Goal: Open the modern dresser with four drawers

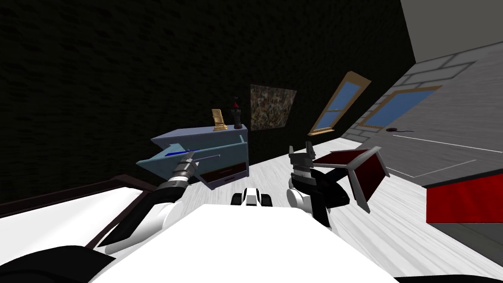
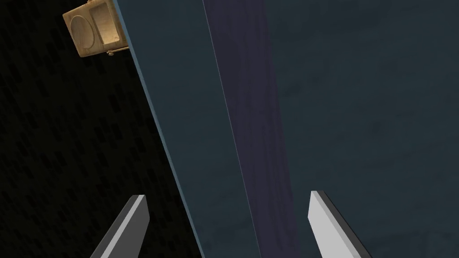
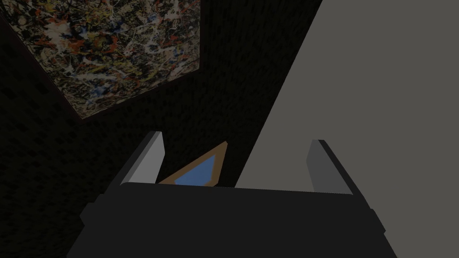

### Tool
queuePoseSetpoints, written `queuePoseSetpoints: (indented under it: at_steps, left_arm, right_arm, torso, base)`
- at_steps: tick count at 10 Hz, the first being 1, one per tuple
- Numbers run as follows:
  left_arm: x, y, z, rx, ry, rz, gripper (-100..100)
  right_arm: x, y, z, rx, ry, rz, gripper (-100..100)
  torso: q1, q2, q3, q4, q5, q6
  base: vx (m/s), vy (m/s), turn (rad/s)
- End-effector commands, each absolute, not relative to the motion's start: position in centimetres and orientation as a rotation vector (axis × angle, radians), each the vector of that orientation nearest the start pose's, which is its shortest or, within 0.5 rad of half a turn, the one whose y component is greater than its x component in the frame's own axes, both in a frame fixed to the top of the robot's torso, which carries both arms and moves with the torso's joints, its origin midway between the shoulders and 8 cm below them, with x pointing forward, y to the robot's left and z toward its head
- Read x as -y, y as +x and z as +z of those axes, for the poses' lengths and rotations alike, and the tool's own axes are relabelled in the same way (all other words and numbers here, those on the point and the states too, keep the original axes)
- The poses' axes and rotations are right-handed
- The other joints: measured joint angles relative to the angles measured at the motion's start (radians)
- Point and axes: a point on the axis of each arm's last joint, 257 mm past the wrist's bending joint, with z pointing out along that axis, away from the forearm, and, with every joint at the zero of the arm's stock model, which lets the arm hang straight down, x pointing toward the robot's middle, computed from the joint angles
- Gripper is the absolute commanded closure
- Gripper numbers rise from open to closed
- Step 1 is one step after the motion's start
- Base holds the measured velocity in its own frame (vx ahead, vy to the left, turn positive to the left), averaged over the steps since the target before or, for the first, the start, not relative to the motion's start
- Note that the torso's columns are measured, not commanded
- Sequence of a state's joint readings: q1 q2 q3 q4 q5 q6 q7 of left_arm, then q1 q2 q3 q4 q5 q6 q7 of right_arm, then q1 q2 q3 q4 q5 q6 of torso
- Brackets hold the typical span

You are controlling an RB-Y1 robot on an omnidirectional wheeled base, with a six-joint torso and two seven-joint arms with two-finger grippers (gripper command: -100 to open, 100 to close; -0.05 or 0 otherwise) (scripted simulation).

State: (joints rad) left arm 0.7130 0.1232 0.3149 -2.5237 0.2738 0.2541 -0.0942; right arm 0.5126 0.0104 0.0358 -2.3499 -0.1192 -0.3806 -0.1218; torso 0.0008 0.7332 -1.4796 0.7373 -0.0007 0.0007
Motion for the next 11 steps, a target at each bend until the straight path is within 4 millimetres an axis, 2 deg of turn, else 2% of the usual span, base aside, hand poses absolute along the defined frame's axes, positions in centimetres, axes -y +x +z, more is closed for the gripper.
queuePoseSetpoints:
  at_steps: [1, 4, 5, 6, 11]
  left_arm:
    - [-41.2, 32.2, -6.0, -1.038, -1.158, -0.851, -100]
    - [-41.5, 31.7, -4.4, -1.043, -1.155, -0.855, -100]
    - [-41.5, 31.8, -5.5, -1.05, -1.174, -0.849, -100]
    - [-41.6, 31.7, -5.6, -1.053, -1.181, -0.848, 0]
    - [-41.7, 31.7, -6.3, -1.06, -1.197, -0.843, 0]
  right_arm:
    - [28.2, 34.9, 2.8, -0.535, 0.838, 1.513, 0]
    - [28.2, 34.9, 2.8, -0.535, 0.838, 1.513, 0]
    - [28.2, 34.9, 2.8, -0.535, 0.838, 1.513, 0]
    - [28.2, 34.9, 2.8, -0.535, 0.838, 1.513, 0]
    - [28.2, 34.9, 2.8, -0.535, 0.838, 1.513, 0]
  torso:
    - [-0.001, 0.004, 0.003, 0.001, 0.0, 0.0]
    - [-0.004, 0.011, 0.006, 0.005, -0.004, -0.002]
    - [-0.005, 0.012, 0.006, 0.006, -0.005, -0.002]
    - [-0.005, 0.011, 0.006, 0.005, -0.004, -0.001]
    - [-0.002, 0.005, 0.004, 0.001, 0.0, -0.001]
  base:
    - [0.041, -0.011, 0.001]
    - [0.023, -0.021, -0.001]
    - [0.008, -0.008, 0.004]
    - [0.0, 0.0, 0.0]
    - [0.0, 0.0, 0.0]
